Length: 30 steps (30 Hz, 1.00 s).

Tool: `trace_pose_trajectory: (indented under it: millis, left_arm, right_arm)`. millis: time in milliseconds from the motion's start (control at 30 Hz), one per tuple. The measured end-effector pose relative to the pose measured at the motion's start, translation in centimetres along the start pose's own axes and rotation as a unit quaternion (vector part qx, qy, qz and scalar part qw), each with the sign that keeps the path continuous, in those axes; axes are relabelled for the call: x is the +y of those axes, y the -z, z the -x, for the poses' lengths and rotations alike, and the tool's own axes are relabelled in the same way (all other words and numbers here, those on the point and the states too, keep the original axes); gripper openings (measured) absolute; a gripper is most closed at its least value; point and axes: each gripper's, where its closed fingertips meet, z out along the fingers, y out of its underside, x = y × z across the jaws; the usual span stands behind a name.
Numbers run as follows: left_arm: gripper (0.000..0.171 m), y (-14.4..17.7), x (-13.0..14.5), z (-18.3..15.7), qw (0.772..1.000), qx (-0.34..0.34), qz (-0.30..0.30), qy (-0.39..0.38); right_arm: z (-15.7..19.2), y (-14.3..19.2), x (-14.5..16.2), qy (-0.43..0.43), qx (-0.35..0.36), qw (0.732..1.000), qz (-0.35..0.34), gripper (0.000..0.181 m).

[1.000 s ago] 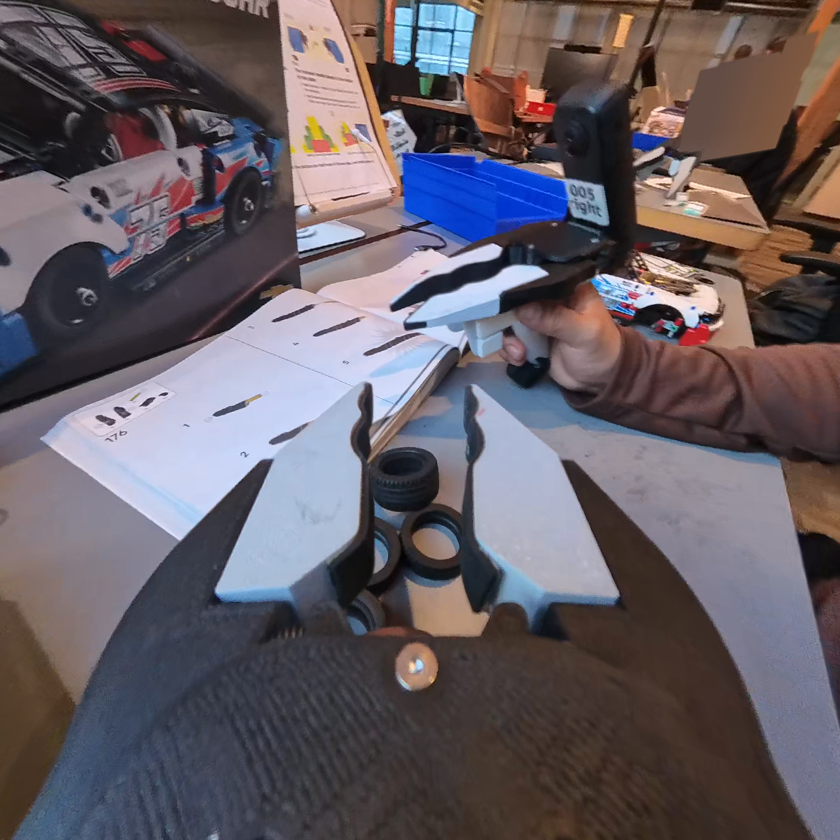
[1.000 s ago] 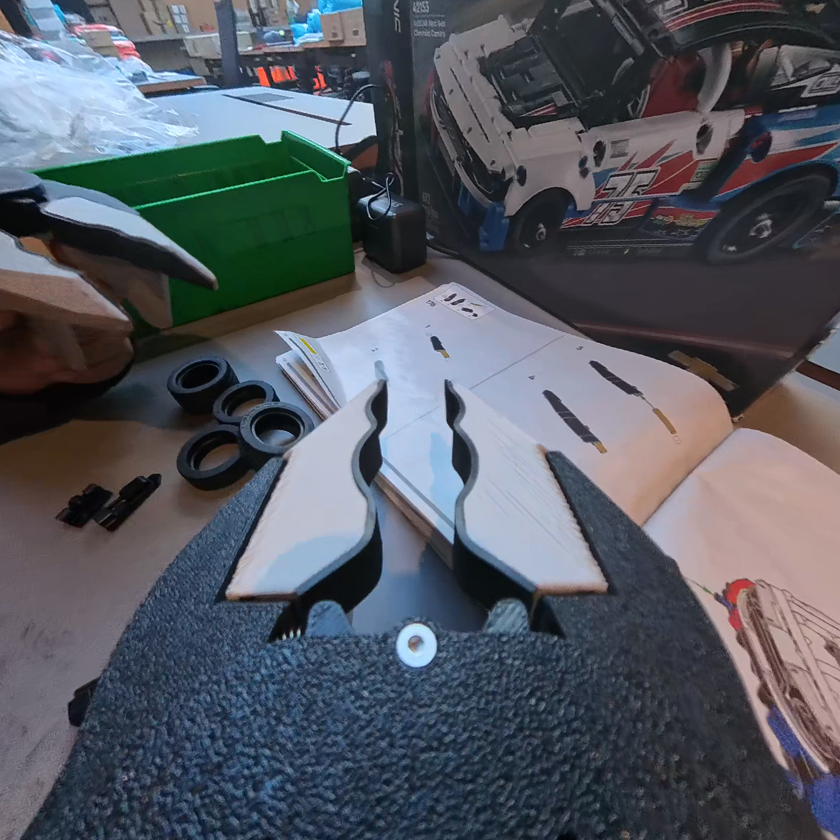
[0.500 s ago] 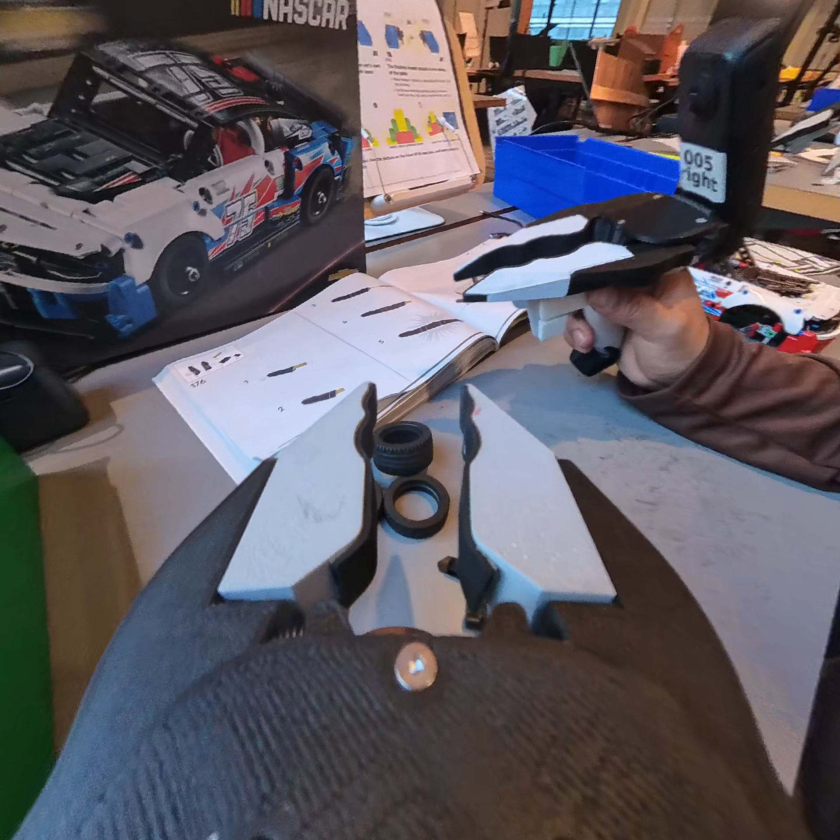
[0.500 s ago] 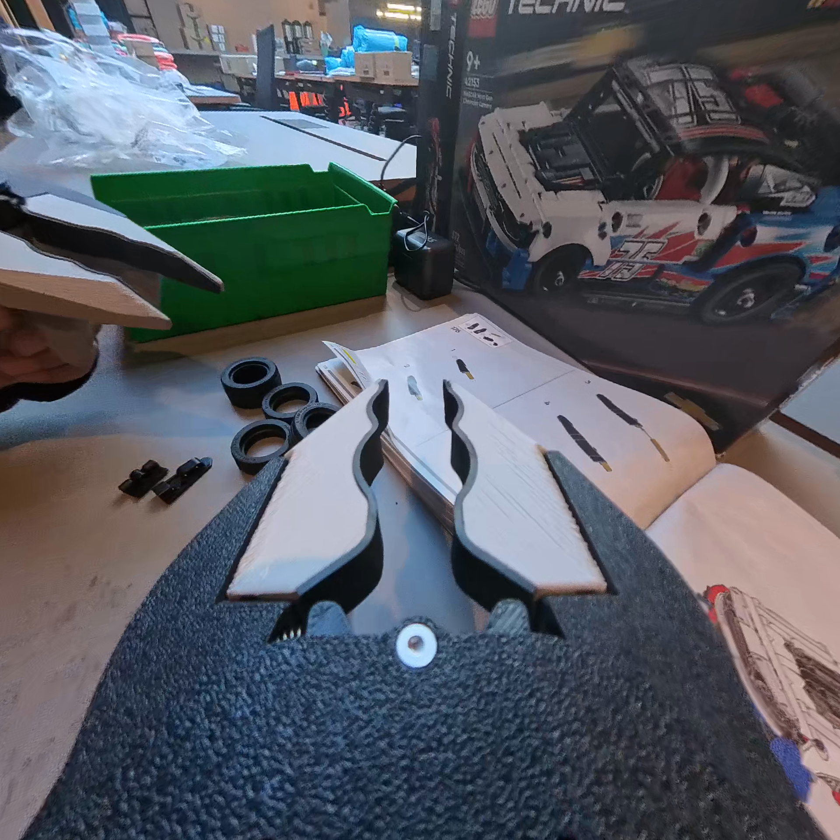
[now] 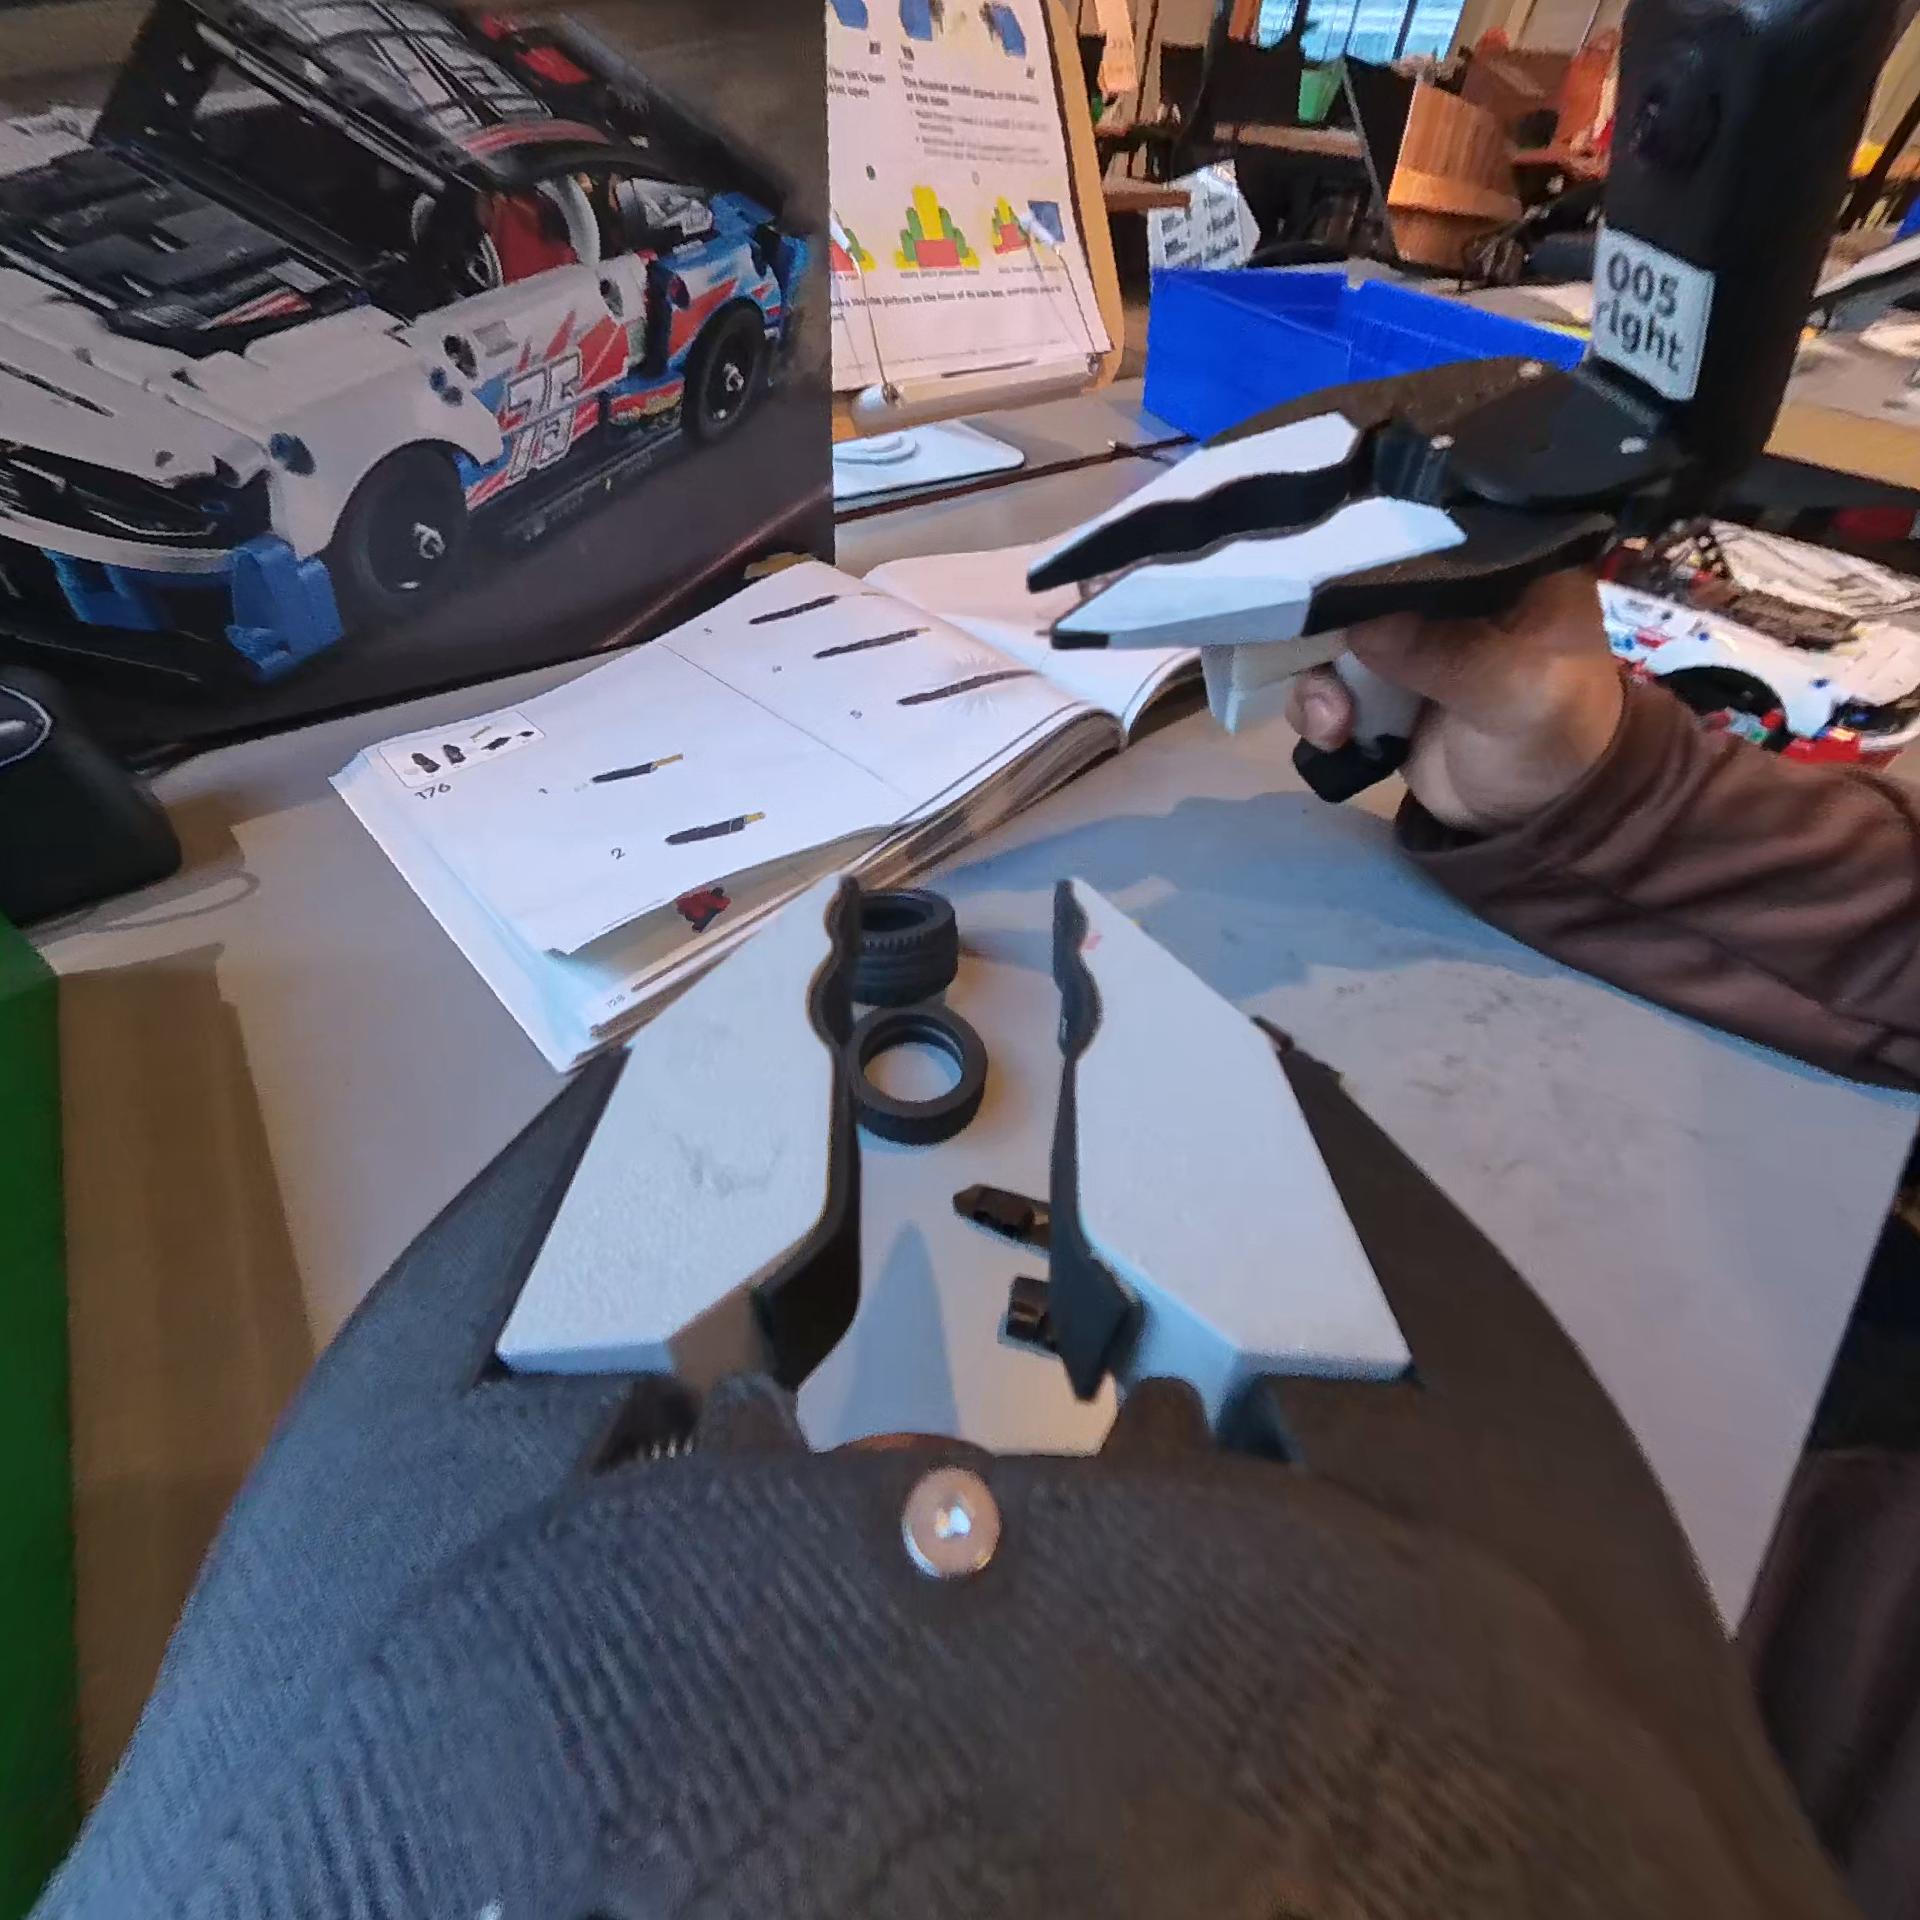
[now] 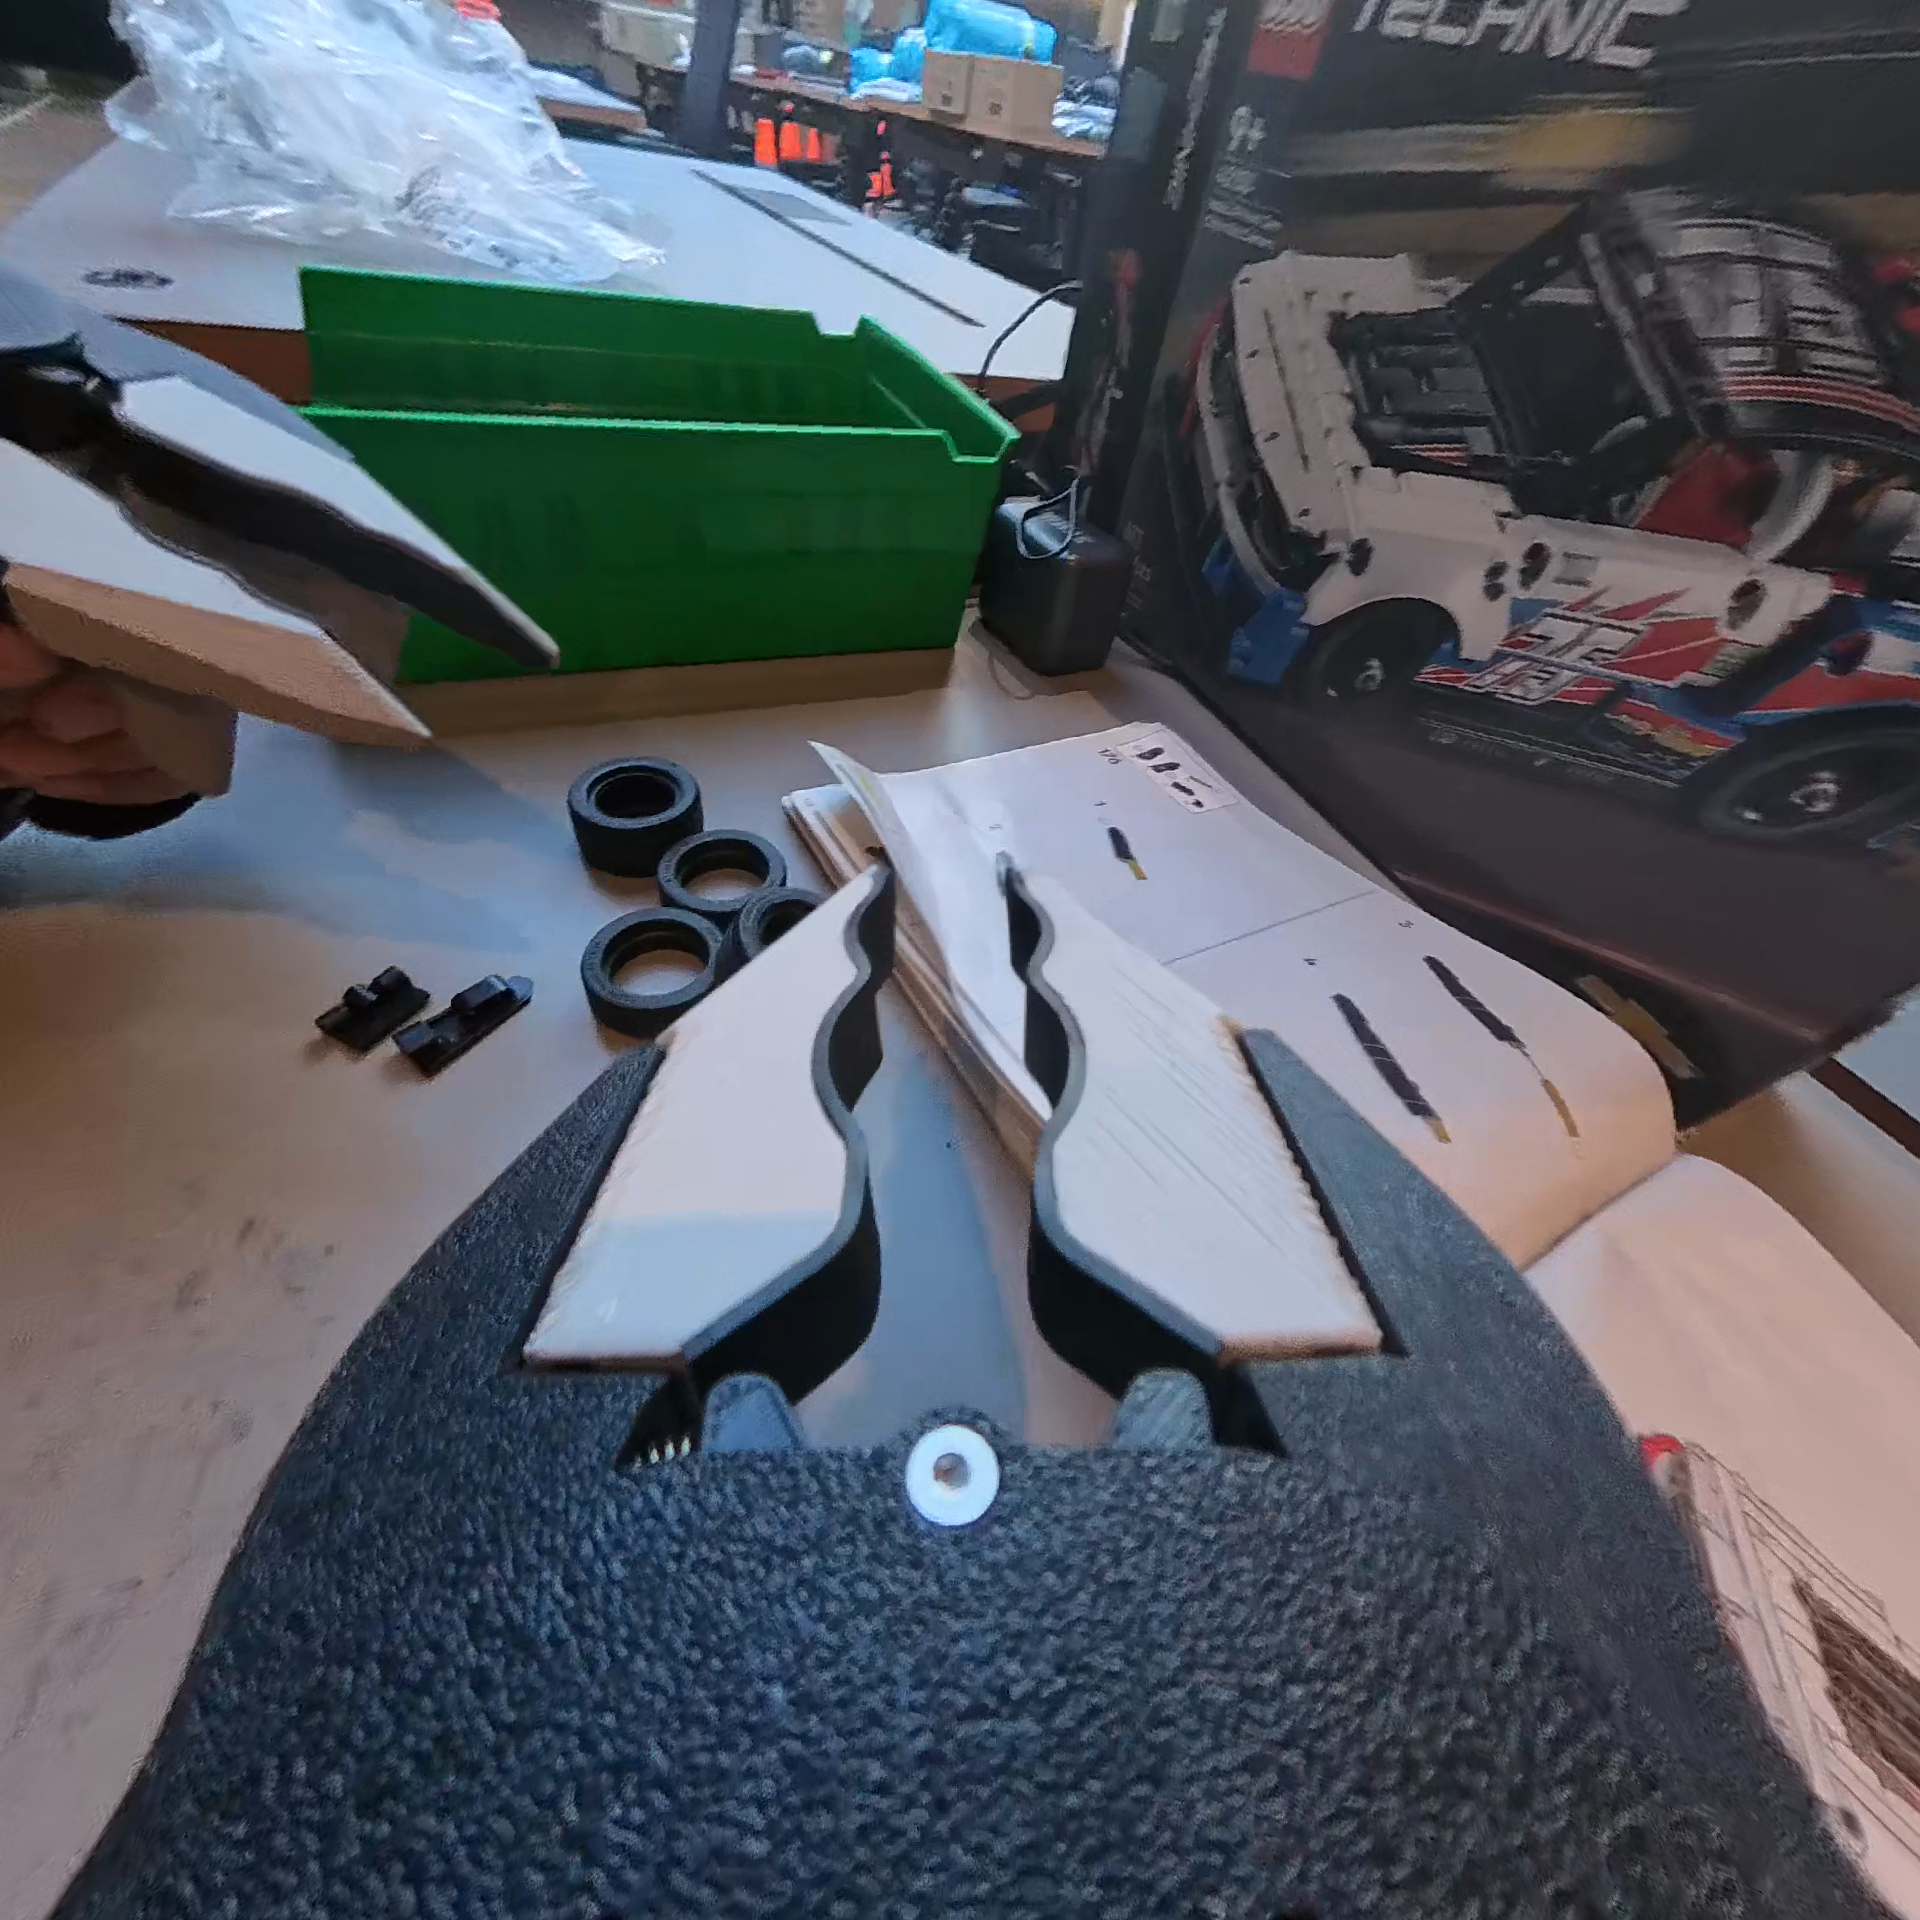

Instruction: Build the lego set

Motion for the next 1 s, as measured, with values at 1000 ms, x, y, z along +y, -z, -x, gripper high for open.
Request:
trace_pose_trajectory:
  millis: [1000]
  left_arm:
    - [0.032,-1.4,2.4,2.5,0.998,0.023,0.033,-0.039]
  right_arm:
    - [5.6,-2.0,2.2,0.029,-0.115,0.990,0.073,0.020]
